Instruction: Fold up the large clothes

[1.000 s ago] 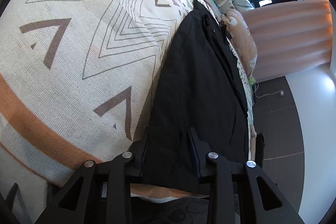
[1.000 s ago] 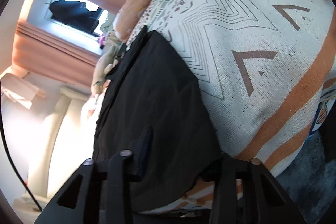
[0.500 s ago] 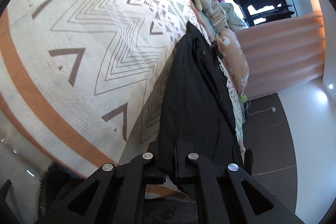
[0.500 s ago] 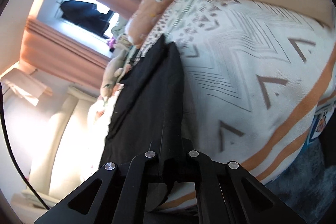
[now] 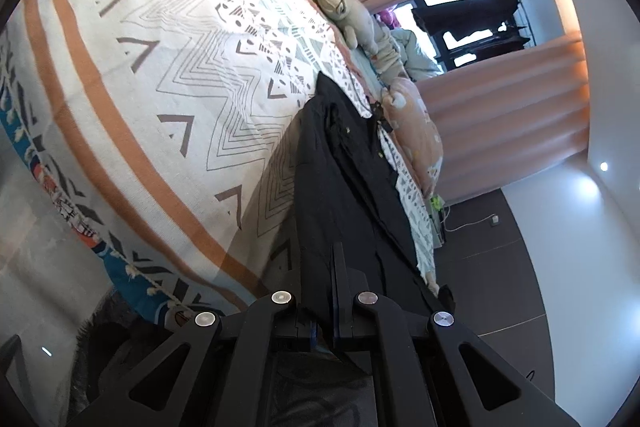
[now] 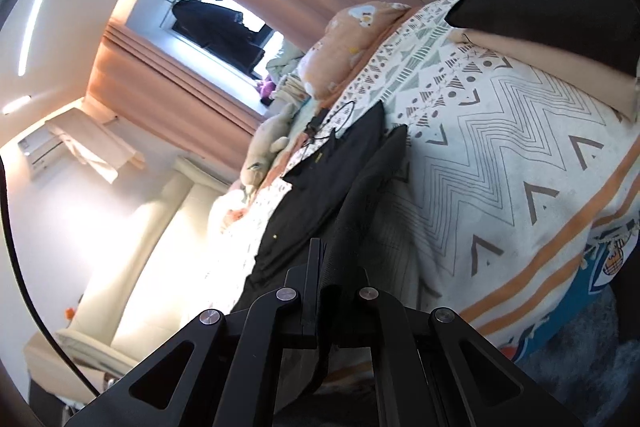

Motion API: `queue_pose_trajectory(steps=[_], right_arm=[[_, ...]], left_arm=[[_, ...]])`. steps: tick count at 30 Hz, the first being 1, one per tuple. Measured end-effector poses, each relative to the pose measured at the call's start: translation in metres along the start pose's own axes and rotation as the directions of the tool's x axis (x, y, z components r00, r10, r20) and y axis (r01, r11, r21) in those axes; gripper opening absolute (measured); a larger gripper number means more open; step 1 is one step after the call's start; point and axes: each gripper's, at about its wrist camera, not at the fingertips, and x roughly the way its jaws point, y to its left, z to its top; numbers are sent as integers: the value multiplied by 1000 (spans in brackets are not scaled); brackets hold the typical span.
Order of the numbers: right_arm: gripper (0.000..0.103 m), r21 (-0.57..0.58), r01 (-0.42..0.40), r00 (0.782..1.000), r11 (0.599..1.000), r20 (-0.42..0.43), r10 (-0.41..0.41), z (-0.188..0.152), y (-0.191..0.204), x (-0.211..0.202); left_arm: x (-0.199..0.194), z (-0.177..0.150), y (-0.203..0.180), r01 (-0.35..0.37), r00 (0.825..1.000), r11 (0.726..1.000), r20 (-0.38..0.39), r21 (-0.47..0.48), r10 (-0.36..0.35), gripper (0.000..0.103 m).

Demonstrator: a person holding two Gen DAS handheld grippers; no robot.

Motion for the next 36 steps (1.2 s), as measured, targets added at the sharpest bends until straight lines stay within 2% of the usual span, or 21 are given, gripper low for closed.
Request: queue_pose_trajectory(steps=[12, 18, 27, 36], right_arm=[[4, 8, -22, 1000, 1000, -1, 22, -24, 21, -66], [4, 43, -38, 999, 998, 7, 37, -29, 28, -87], [4, 34, -34, 999, 999, 28, 33, -20, 35, -83], [4, -15, -56, 996, 998, 71, 57, 18, 66, -60]], left_arm=[[-81, -11, -39, 39, 998, 998, 55, 43, -41, 4], [-102, -11, -47, 40, 996, 998, 73, 40, -43, 4], [-98, 4, -56, 66, 994, 997, 82, 25, -68, 4], [-85, 38, -94, 77, 990, 993, 113, 89, -87, 4]])
